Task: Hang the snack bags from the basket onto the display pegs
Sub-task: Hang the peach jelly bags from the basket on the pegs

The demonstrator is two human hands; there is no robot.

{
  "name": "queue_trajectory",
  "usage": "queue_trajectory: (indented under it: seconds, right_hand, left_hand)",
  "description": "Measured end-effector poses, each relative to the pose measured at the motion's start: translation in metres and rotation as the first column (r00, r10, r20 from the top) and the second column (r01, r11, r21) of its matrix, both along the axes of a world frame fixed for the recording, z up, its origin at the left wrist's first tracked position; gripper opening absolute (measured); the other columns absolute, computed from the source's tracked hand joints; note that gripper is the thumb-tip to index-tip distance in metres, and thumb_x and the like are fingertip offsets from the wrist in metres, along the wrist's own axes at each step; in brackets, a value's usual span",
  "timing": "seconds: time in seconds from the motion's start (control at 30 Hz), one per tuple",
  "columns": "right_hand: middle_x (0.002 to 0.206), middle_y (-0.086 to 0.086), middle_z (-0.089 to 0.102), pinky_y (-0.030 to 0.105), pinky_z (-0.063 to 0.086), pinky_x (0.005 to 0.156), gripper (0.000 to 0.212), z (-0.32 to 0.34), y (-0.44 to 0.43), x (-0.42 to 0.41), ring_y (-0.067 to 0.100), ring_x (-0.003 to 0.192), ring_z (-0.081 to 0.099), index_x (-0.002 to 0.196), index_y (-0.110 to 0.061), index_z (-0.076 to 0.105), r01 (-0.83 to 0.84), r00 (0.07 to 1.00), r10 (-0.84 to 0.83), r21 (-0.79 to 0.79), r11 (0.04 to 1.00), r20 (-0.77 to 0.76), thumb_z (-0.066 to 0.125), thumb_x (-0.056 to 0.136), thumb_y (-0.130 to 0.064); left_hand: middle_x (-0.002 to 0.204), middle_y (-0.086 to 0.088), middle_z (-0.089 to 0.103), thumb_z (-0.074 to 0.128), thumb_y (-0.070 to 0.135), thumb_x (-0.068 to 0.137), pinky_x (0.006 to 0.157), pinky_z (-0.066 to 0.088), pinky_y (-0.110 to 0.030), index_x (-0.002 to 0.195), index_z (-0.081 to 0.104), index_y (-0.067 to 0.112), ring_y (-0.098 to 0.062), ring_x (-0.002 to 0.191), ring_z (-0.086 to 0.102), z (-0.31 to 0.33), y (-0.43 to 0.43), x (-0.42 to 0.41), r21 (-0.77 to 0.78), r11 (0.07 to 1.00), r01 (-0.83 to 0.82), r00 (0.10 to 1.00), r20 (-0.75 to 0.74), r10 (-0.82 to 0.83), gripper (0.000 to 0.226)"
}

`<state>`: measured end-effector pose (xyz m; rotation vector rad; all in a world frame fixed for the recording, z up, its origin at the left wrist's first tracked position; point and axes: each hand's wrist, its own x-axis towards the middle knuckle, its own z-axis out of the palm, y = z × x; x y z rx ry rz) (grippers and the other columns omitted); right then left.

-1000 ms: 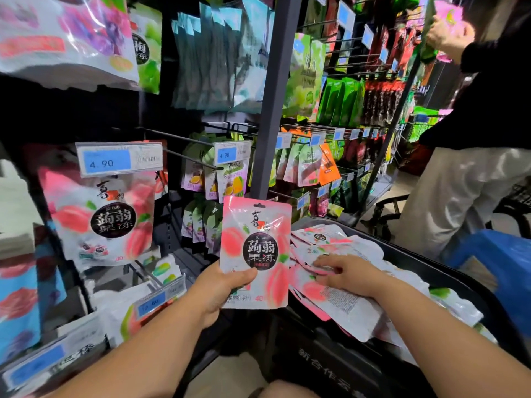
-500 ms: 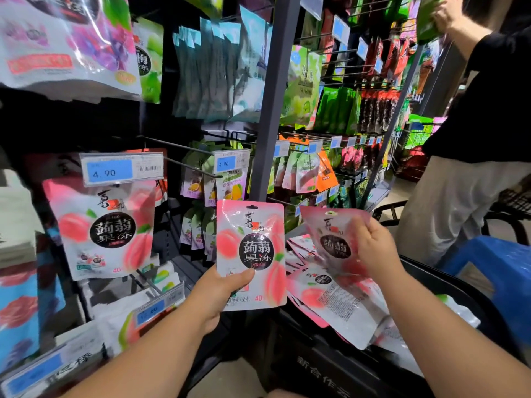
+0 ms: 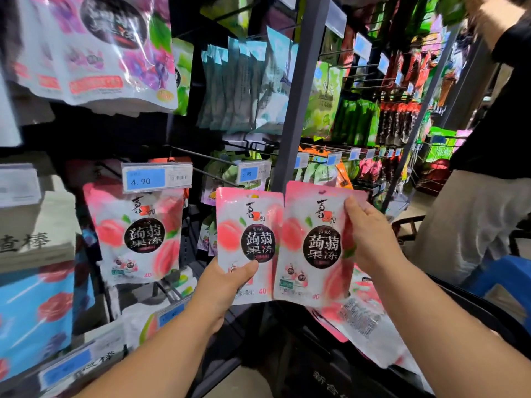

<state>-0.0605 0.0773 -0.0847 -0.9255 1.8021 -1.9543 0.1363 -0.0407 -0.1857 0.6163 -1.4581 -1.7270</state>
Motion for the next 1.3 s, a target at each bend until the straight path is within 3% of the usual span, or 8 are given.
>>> queue_trajectory:
  seconds: [0.13,0.27,0.5,0.73,0.83,1.0,1.13,1.3]
  right_hand:
    - [0.088,0.013,0.076,0.037,0.058,0.078,0.033,-0.004,-0.021,0.019,0.026,0.081,0.073,0.095,-0.004,0.066,-0.022,0.999,0.019,0.085,0.996,0.039,0.045,0.105,-0.028]
    - [0.039,-0.009,0.050,0.011,0.033,0.036,0.036,-0.005,-0.040,0.040,0.004,0.032,0.046,0.069,-0.013,0.045,-0.072,0.994,0.062,0.107,0.992,0.091,0.044,0.104,-0.023]
    - [0.072,0.015,0.050,0.027,0.035,0.054,0.021,-0.008,-0.072,0.070,0.021,0.059,0.046,0.087,-0.013,0.056,-0.135,0.989,0.116,0.226,0.965,0.097,0.047,0.092,-0.031]
    - [0.105,0.010,0.071,0.041,0.052,0.089,0.029,-0.027,-0.095,0.090,0.026,0.093,0.066,0.102,-0.018,0.065,-0.307,0.947,0.281,0.172,0.936,0.157,0.058,0.094,-0.045]
    - [0.112,0.008,0.070,0.030,0.055,0.077,0.038,-0.043,-0.096,0.098,0.018,0.089,0.068,0.120,-0.013,0.059,-0.507,0.846,0.462,0.129,0.852,0.266,0.068,0.091,-0.036]
    - [0.123,0.026,0.065,0.051,0.054,0.095,0.064,-0.079,-0.089,0.115,0.040,0.111,0.065,0.128,-0.006,0.055,-0.794,0.606,0.743,0.151,0.589,0.284,0.077,0.069,0.000]
    - [0.119,0.024,0.068,0.062,0.049,0.096,0.075,-0.095,-0.099,0.121,0.044,0.110,0.065,0.129,-0.003,0.054,-0.757,0.652,0.721,0.143,0.638,0.235,0.086,0.061,-0.006]
    - [0.106,0.019,0.073,0.044,0.060,0.077,0.052,-0.095,-0.107,0.130,0.033,0.095,0.072,0.113,-0.005,0.062,-0.722,0.692,0.708,0.095,0.686,0.142,0.079,0.064,0.001]
  left_hand:
    - [0.084,0.005,0.076,0.079,0.018,0.080,0.072,0.054,-0.030,0.095,0.070,0.023,-0.014,0.080,0.071,0.006,0.001,0.010,-0.022,1.000,0.007,1.000,0.011,-0.007,0.018]
    - [0.088,0.003,0.077,0.078,0.020,0.080,0.079,0.057,-0.035,0.097,0.071,0.021,-0.020,0.088,0.072,0.008,-0.001,0.025,-0.022,0.999,-0.042,0.998,0.037,0.043,0.018]
    - [0.096,-0.004,0.077,0.088,0.043,0.042,0.094,0.053,-0.049,0.090,0.077,0.023,-0.027,0.096,0.072,0.010,-0.012,0.060,-0.012,0.999,-0.046,0.997,0.062,0.047,0.054]
    - [0.095,-0.006,0.077,0.093,0.031,0.051,0.095,0.052,-0.052,0.095,0.074,0.018,-0.029,0.093,0.072,0.001,-0.020,0.089,0.058,0.977,-0.204,0.978,0.062,0.200,0.050]
    - [0.089,-0.004,0.077,0.086,0.015,0.071,0.091,0.054,-0.053,0.089,0.076,0.020,-0.029,0.089,0.073,-0.007,-0.021,0.099,0.123,0.939,-0.320,0.946,0.094,0.310,0.021]
    - [0.085,0.000,0.077,0.084,0.020,0.074,0.084,0.058,-0.049,0.089,0.073,0.024,-0.026,0.084,0.073,-0.010,-0.021,0.116,0.093,0.884,-0.459,0.885,0.138,0.445,0.018]
    - [0.084,-0.001,0.076,0.087,0.023,0.072,0.083,0.058,-0.049,0.088,0.073,0.022,-0.027,0.083,0.072,-0.013,-0.019,0.125,0.068,0.860,-0.505,0.856,0.166,0.489,0.022]
    - [0.090,-0.005,0.077,0.084,0.016,0.075,0.080,0.059,-0.052,0.096,0.073,0.020,-0.031,0.087,0.072,-0.015,-0.016,0.136,0.137,0.827,-0.545,0.838,0.122,0.532,0.025]
